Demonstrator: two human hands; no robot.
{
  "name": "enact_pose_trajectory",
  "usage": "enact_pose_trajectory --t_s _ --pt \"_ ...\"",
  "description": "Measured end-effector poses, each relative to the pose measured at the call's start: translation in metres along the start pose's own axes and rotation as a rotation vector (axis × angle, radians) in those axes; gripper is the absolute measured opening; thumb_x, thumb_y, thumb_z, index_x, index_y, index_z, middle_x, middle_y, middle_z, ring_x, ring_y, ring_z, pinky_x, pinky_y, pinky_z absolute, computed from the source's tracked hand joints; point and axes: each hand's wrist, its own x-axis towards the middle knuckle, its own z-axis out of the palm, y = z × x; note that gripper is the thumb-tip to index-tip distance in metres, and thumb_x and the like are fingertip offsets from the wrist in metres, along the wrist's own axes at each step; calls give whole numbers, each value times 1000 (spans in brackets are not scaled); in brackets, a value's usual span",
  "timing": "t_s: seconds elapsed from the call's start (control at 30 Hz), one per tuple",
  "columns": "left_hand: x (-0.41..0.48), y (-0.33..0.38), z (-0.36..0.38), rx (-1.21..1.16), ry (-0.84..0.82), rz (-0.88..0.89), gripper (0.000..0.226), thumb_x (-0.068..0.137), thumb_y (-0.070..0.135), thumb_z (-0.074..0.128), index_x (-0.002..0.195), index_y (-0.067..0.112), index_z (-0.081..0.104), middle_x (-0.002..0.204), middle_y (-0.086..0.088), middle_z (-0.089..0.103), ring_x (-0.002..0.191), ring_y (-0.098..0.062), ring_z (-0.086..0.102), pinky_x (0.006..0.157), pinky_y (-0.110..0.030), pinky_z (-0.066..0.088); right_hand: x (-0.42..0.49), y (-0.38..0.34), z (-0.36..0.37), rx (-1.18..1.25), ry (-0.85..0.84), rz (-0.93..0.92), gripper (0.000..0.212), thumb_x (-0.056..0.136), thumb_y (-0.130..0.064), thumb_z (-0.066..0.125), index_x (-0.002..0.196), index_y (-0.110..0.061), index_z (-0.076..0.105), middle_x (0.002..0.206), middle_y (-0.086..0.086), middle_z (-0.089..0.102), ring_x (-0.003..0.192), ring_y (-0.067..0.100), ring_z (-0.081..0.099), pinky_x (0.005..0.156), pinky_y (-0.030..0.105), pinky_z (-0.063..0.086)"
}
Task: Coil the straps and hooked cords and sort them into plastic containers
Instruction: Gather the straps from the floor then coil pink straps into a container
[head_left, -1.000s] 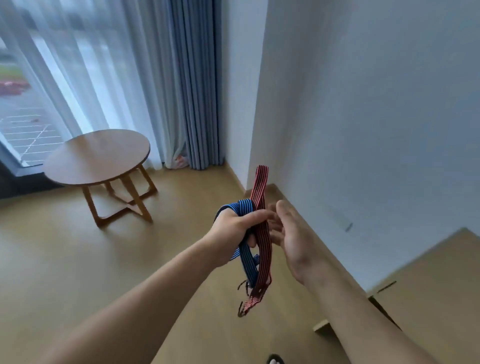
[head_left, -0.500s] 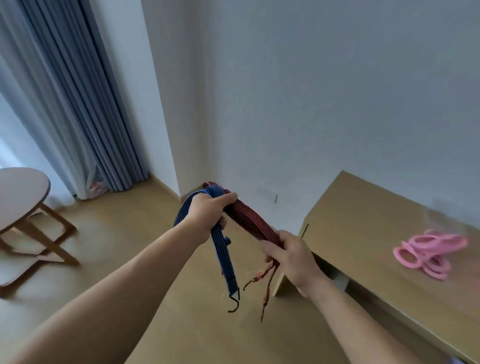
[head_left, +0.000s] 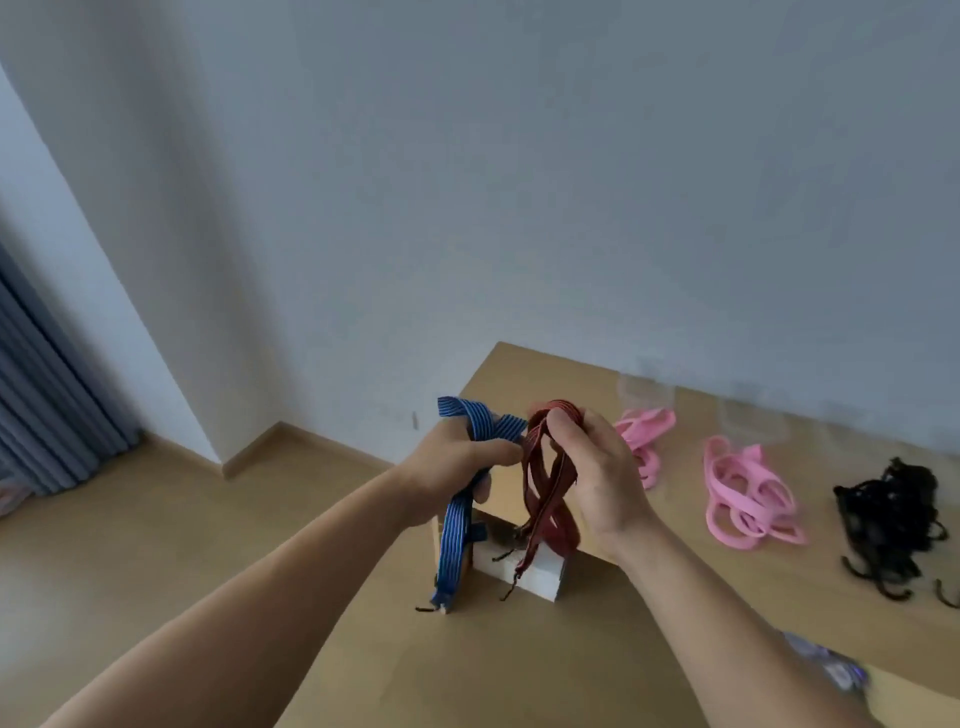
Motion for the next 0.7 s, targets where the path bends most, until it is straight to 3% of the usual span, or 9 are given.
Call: enact_pose_trajectory --t_s 0.07,0.17,0.3,0.4,0.47,0.53,0.6,0.63,0.7 --pt "14 3 40 7 -121 34 25 83 19 70 59 19 62 47 -2 52 41 -16 45 49 -29 37 -5 -10 -33 13 124 -61 43 91 -42 62 100 0 62 84 13 66 75 22 64 66 30 53" --pt "31 10 99 -43 -246 68 26 81 24 75 75 7 57 55 -4 46 44 -15 39 46 -26 35 -12 -22 -81 66 319 -82 34 83 -47 64 90 -14 59 80 12 66 74 26 64 69 39 53" --pt "58 18 175 16 -357 80 34 79 11 79 59 13 52 52 0 44 43 -14 36 43 -23 32 -16 -32 -139 149 480 -86 49 72 -44 71 105 -11 56 73 -6 69 72 15 66 70 35 54" --pt "76 23 224 -22 -402 75 29 82 8 74 60 13 55 50 0 43 39 -13 35 41 -23 31 -26 -35 -184 136 541 -53 56 72 -47 76 112 -12 59 90 1 73 88 26 68 85 46 53" --pt "91 26 250 -45 -420 81 25 84 11 72 63 11 59 50 -2 47 40 -15 39 42 -23 34 -39 -32 -216 39 520 5 58 77 -50 77 115 -9 60 103 12 71 96 34 69 85 50 54" --pt "108 29 275 -15 -451 93 21 84 12 71 71 -1 61 55 -9 50 44 -18 43 44 -26 36 -54 -23 -243 -43 483 67 49 80 -44 76 112 -11 62 98 11 70 83 35 72 67 45 59" --pt "123 31 303 84 -556 110 15 81 8 68 73 -3 61 56 -7 53 45 -17 45 45 -27 38 -63 -13 -265 -92 512 108 31 84 -34 74 107 -15 65 91 4 73 73 27 74 57 31 59" --pt "131 32 318 124 -629 117 12 79 5 66 69 3 60 53 -2 54 43 -15 47 44 -26 39 -64 -8 -278 -123 570 123 23 87 -30 71 104 -15 66 90 4 74 74 25 74 59 29 58" --pt "143 33 342 121 -757 106 20 79 1 65 63 12 58 51 3 54 42 -10 48 43 -22 40 -63 -1 -302 -181 715 155 15 93 -27 65 99 -14 69 92 12 72 85 30 71 71 43 60"
